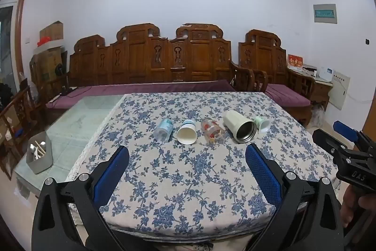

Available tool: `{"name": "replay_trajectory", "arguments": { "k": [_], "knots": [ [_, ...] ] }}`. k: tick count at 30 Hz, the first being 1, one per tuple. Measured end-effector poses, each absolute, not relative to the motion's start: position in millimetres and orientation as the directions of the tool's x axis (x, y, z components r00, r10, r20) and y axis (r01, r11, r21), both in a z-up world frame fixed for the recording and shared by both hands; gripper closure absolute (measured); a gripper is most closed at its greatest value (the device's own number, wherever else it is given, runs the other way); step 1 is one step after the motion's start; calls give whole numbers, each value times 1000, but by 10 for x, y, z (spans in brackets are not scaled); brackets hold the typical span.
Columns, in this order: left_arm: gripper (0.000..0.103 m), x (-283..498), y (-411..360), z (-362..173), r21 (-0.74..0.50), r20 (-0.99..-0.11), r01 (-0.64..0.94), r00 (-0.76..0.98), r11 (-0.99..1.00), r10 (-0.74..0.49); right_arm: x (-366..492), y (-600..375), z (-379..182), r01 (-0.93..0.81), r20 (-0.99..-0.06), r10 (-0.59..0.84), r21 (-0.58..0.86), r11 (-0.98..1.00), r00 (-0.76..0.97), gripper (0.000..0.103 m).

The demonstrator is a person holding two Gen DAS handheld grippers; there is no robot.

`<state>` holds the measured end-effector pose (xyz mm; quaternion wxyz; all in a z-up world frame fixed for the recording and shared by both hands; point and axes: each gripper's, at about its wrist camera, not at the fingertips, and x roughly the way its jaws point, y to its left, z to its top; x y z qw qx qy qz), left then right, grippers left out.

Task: Flip cup upside down

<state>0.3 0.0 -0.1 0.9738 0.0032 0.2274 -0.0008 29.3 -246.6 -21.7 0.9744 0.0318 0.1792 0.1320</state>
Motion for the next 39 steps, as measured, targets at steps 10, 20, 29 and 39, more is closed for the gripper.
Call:
{"name": "replay_trajectory", "arguments": {
  "k": [10,20,29,39],
  "knots": [
    [8,28,-2,-2,1,-436,4,900,1000,-3,296,-2462,-237,-247,-340,268,106,963,902,2],
    [8,-19,2,84,-11,-421,3,907,1000,-7,295,-2452,-238,-248,-340,267,100,964,901,2],
    [8,-22,24,95,-12,-417,3,909,1000,-8,302,-2448,-239,-249,-340,269,103,963,901,2],
    [8,0,44,107,-10,-419,2,908,1000,-6,298,-2446,-235,-248,-338,269,102,963,902,2]
  ]
}}
